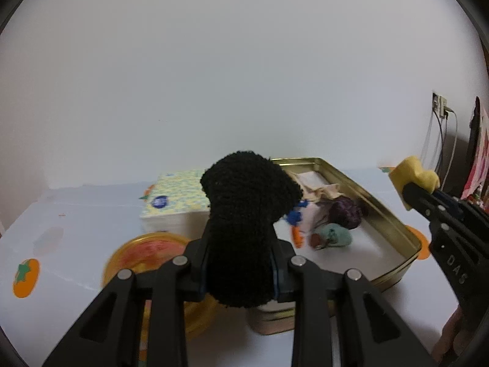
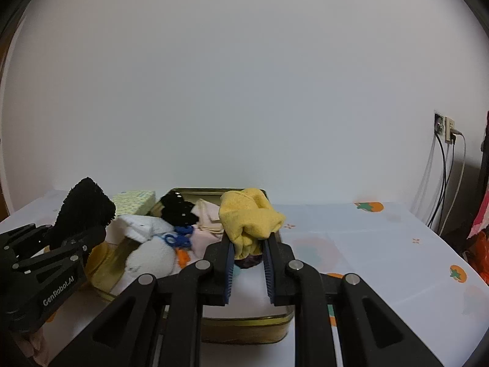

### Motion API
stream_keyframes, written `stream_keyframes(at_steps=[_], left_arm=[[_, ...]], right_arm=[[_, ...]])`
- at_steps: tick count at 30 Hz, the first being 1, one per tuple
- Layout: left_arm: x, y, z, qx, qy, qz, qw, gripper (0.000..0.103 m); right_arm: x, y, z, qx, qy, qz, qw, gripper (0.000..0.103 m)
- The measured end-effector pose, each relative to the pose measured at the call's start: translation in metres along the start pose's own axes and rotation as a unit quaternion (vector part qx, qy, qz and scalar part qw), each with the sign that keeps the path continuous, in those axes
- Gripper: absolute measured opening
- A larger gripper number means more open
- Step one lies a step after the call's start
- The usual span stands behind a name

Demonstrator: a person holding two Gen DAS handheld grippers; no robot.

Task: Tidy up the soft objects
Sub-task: 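Lower the yellow cloth and black square into the gold tray with both grippers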

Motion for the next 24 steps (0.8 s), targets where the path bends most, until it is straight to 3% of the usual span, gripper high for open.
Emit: stream_keyframes(at_steps=[24], left_arm=[[0.058,-0.012,0.038,-0.024,0.05,-0.008,0.9985,0.028]], right_arm=[[0.032,-0.002,0.038,-0.021,0.02,0.006,1.0,0.019]])
Point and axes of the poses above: each gripper's, at about its wrist camera, not at the fingertips, and z roughly the way its jaws point, x to its right, y to its underside, the point moved 2 cm from there along z, roughly the way its jaws point, and after that the axes turned 11 degrees about x, right-handed, at the moved point
